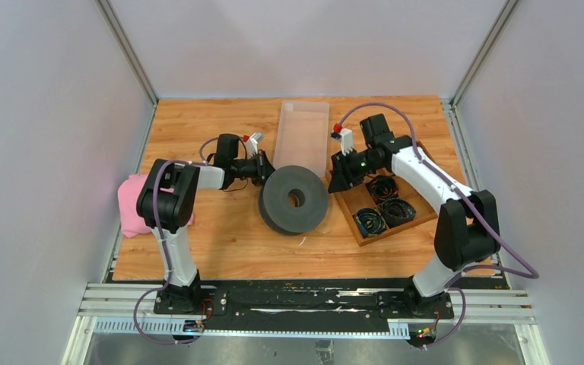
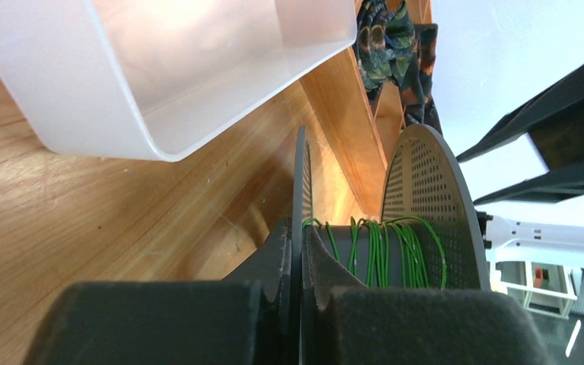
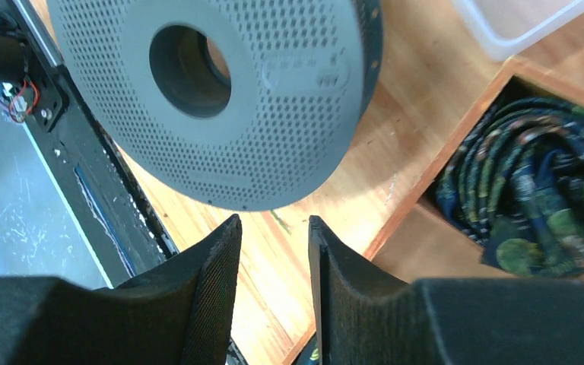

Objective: Wrap the cables

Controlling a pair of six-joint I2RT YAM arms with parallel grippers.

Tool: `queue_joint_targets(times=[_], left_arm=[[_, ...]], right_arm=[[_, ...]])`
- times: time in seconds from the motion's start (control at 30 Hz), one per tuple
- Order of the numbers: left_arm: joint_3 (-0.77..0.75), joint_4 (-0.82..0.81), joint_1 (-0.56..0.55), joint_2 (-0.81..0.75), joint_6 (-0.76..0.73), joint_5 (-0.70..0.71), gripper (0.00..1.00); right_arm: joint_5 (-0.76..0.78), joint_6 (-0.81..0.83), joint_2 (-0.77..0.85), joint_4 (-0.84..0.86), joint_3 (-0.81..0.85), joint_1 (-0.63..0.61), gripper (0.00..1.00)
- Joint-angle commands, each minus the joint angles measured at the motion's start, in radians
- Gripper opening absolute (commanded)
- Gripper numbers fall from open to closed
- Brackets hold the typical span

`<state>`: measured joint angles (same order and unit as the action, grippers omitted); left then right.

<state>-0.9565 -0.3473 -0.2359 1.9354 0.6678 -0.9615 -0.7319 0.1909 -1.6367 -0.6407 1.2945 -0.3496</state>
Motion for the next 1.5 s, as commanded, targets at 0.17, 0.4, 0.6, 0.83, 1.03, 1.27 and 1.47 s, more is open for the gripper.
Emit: queue_joint_targets(times=[0.17, 0.4, 0.6, 0.83, 1.03, 1.27, 1.47], left_arm=[[0.066, 0.002, 0.037, -0.117, 0.018, 0.131, 0.00], [0.186, -0.069, 0.096, -0.189, 0.083, 0.228, 0.00], [0.247, -0.127, 0.106, -0.226, 0.137, 0.272, 0.00], [0.288, -0.153, 0.148, -0.220, 0.169, 0.294, 0.00], [0.273, -0.153, 0.171, -0.184, 0.157, 0.274, 0.00], [0.267, -0.152, 0.173, -0.179, 0.159, 0.264, 0.00], [0.256, -0.151, 0.172, -0.180, 0.143, 0.251, 0.00]], right_arm=[[-0.023, -0.048, 0.103, 0.290, -0.254, -0.039, 0.39], [-0.020, -0.057, 0.093, 0.352, -0.292, -0.050, 0.39], [0.012, -0.030, 0.027, 0.341, -0.267, -0.089, 0.39], [0.158, -0.041, 0.004, 0.375, -0.276, -0.133, 0.39], [0.203, -0.066, -0.037, 0.376, -0.234, -0.134, 0.38], [0.135, -0.040, -0.024, 0.371, -0.212, -0.134, 0.37], [0.089, 0.012, 0.015, 0.327, -0.132, -0.134, 0.36]])
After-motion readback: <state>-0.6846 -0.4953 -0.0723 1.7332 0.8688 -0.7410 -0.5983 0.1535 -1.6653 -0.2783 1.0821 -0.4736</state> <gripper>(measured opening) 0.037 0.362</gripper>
